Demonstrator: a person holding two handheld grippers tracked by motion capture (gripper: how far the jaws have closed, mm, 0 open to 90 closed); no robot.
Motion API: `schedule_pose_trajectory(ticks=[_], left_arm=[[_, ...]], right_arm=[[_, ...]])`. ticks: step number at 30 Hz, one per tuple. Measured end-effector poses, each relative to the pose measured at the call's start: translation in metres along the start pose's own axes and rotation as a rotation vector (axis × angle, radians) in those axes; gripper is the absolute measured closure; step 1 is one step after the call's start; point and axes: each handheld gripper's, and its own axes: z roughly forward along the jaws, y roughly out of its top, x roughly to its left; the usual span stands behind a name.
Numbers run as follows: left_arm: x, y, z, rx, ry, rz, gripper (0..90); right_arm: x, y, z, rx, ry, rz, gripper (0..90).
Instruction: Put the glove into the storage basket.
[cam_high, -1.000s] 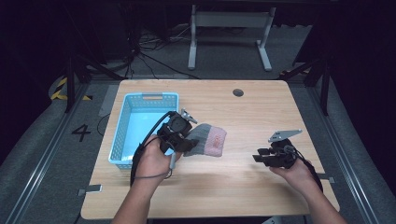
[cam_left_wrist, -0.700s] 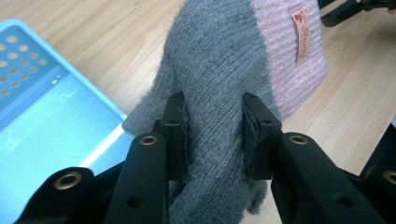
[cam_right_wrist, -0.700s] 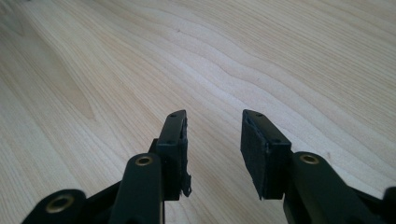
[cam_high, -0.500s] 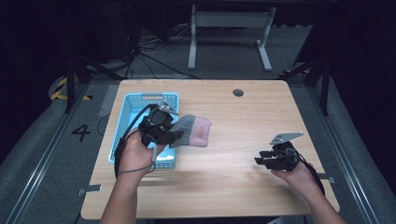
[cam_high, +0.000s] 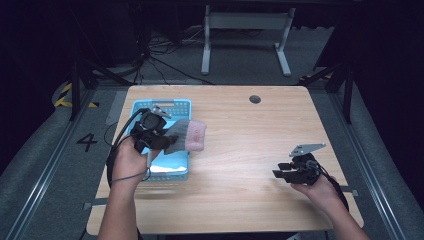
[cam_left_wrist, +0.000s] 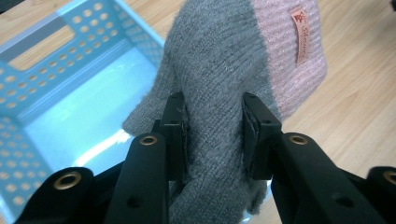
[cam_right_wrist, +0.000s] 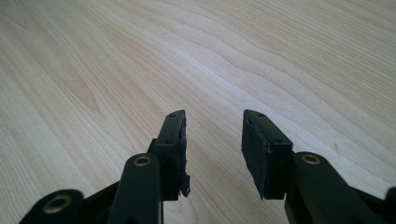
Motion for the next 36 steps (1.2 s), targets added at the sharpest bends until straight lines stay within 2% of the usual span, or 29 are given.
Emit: schedule_pose_trajectory(ticks=[4,9,16,20,23,28,31,36], left_arm=[[0.012,-0.008,-0.006,0.006,0.003,-0.017,66.6],[0.024,-0.016,-0.007,0.045,-0.001,-0.032,66.5],[0.035,-0.019,0.002,0.076,0.023,-0.040,66.5],[0.040,-0.019,0.011,0.083,0.040,-0.030,66.2],[0.045,-0.021,0.017,0.083,0.030,-0.032,66.0],[0.053,-0.025,0.026,0.094,0.018,-0.058,66.1],[0.057,-0.027,0.030,0.091,0.006,-0.051,66.1],[0.063,-0.030,0.038,0.094,-0.013,-0.061,66.1]], right_arm=[[-0.001,0.000,0.001,0.003,0.002,0.002,61.0],[0.001,0.001,0.003,0.010,0.009,-0.003,61.0],[0.001,0.000,0.004,0.011,0.005,-0.001,60.9],[0.000,-0.001,0.003,0.012,0.003,0.006,60.7],[0.000,-0.003,0.003,0.012,0.002,0.008,60.6],[0.001,-0.003,0.004,0.016,0.004,0.008,60.5],[0.002,-0.002,0.005,0.018,0.007,0.005,60.5],[0.002,-0.002,0.006,0.016,0.008,0.002,60.4]])
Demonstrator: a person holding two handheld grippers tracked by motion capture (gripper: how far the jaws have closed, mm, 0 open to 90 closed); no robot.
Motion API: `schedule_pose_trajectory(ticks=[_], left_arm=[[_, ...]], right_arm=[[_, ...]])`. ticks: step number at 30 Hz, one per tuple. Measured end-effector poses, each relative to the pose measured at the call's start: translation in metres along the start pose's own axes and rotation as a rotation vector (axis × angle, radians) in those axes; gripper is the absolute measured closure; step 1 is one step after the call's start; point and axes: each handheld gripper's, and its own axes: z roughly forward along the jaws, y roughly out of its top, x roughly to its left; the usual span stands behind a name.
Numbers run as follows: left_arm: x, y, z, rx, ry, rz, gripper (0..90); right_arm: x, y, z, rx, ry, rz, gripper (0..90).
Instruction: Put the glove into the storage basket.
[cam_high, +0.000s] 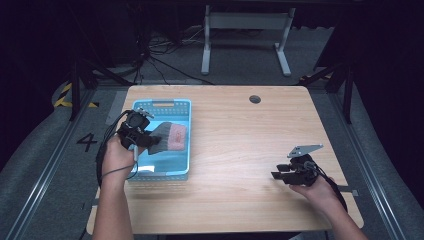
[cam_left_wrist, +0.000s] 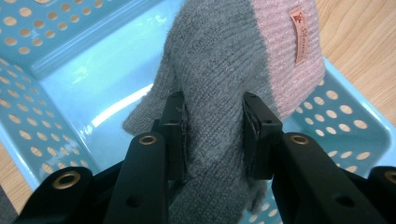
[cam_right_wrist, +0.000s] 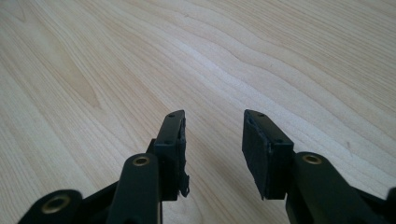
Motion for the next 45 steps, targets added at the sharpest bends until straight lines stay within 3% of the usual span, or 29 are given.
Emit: schedule_pose_trajectory(ticks=[7,14,16,20,27,30,33,36,40,45], left_arm=[[0.008,-0.002,0.016,0.058,-0.018,-0.022,66.1],[0.016,-0.004,0.033,0.126,-0.055,-0.058,66.0],[0.019,-0.004,0.037,0.144,-0.082,-0.086,65.7],[0.020,-0.002,0.046,0.190,-0.081,-0.098,65.5],[0.021,0.002,0.056,0.216,-0.023,-0.079,62.6],[0.022,0.002,0.058,0.237,0.029,-0.039,59.2],[0.020,0.003,0.061,0.225,0.083,0.013,49.5],[0.019,0.005,0.061,0.212,0.103,0.036,49.0],[0.014,0.003,0.053,0.167,0.145,0.051,44.1],[0.006,0.001,0.035,0.103,0.145,0.053,43.5]], right_arm=[[0.000,0.000,0.000,0.001,0.002,-0.002,59.8],[0.001,0.000,0.000,0.001,0.002,-0.004,59.7],[0.002,0.000,0.000,0.000,0.001,-0.006,59.4],[0.003,-0.001,-0.001,-0.004,-0.002,-0.012,59.2],[0.003,-0.006,-0.006,-0.010,-0.015,-0.004,58.5],[0.002,-0.007,-0.008,-0.019,-0.020,0.000,58.5],[0.003,-0.008,-0.009,-0.021,-0.016,0.000,57.7],[0.003,-0.008,-0.008,-0.014,-0.015,-0.004,57.1],[0.002,-0.006,-0.007,-0.015,-0.009,-0.008,56.8],[0.002,-0.001,-0.004,-0.020,-0.003,-0.016,56.7]])
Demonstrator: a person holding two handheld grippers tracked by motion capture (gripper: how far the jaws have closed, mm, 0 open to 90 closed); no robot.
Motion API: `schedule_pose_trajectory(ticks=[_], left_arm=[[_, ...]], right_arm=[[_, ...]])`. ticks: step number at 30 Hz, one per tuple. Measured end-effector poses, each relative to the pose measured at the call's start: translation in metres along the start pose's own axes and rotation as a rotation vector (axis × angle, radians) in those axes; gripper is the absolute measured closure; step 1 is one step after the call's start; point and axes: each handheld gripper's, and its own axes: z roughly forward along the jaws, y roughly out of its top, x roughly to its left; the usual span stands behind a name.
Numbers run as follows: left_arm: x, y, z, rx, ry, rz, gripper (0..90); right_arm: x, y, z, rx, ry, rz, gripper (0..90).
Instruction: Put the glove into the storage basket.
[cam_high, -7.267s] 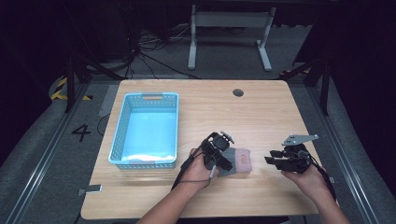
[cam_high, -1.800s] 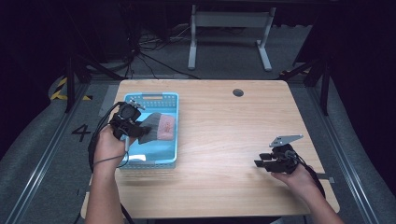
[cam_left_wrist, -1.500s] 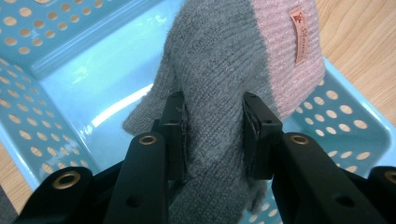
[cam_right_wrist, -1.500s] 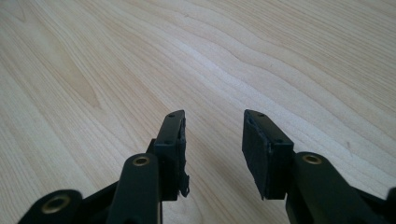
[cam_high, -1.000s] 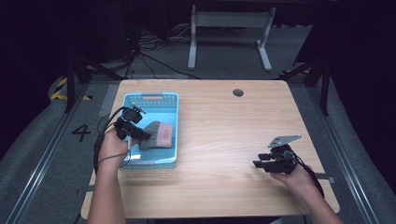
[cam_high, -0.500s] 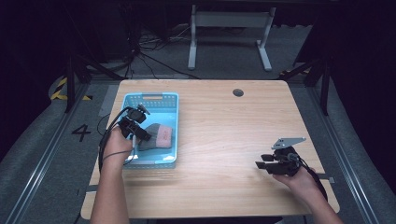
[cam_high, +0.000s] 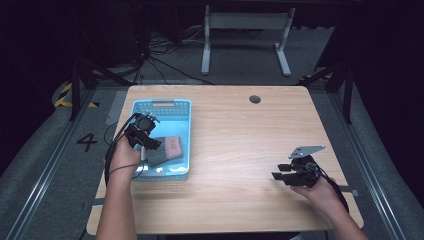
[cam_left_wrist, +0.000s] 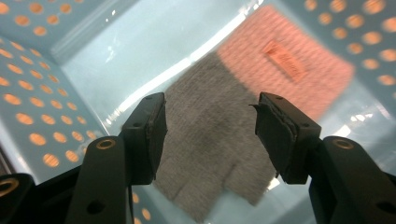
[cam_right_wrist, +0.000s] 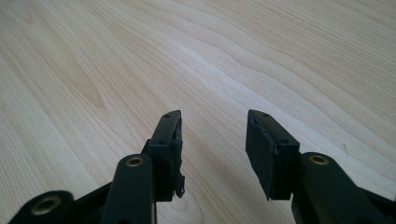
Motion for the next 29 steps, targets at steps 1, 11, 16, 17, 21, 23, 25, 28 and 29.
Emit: schedule_pose_trajectory(ticks=[1,11,16,17,21,23,25,28,29], left_arm=[[-0.003,0.000,-0.007,-0.021,-0.007,0.004,43.6],[-0.048,0.000,-0.060,-0.166,-0.101,0.091,44.0],[-0.077,0.001,-0.073,-0.186,-0.188,0.188,43.5],[-0.082,0.001,-0.074,-0.188,-0.205,0.204,43.4],[-0.091,0.000,-0.082,-0.197,-0.263,0.237,43.0],[-0.094,-0.001,-0.085,-0.217,-0.302,0.238,42.4],[-0.094,-0.001,-0.087,-0.228,-0.299,0.244,42.2],[-0.095,0.000,-0.088,-0.228,-0.291,0.231,41.8],[-0.095,0.000,-0.088,-0.229,-0.289,0.229,41.6]], right_arm=[[0.000,0.001,0.000,-0.001,0.001,-0.002,56.7],[-0.001,0.012,0.007,-0.004,0.019,-0.028,56.4],[-0.003,0.014,0.006,-0.014,0.020,-0.036,55.9],[-0.004,0.014,0.006,-0.015,0.017,-0.034,55.9],[-0.006,0.012,0.004,-0.017,0.010,-0.028,55.8],[-0.006,0.012,0.003,-0.019,0.008,-0.026,55.8],[-0.005,0.011,0.003,-0.024,0.005,-0.028,55.8],[-0.006,0.011,0.003,-0.025,0.004,-0.029,55.1],[-0.007,0.011,0.003,-0.024,0.000,-0.026,54.5]])
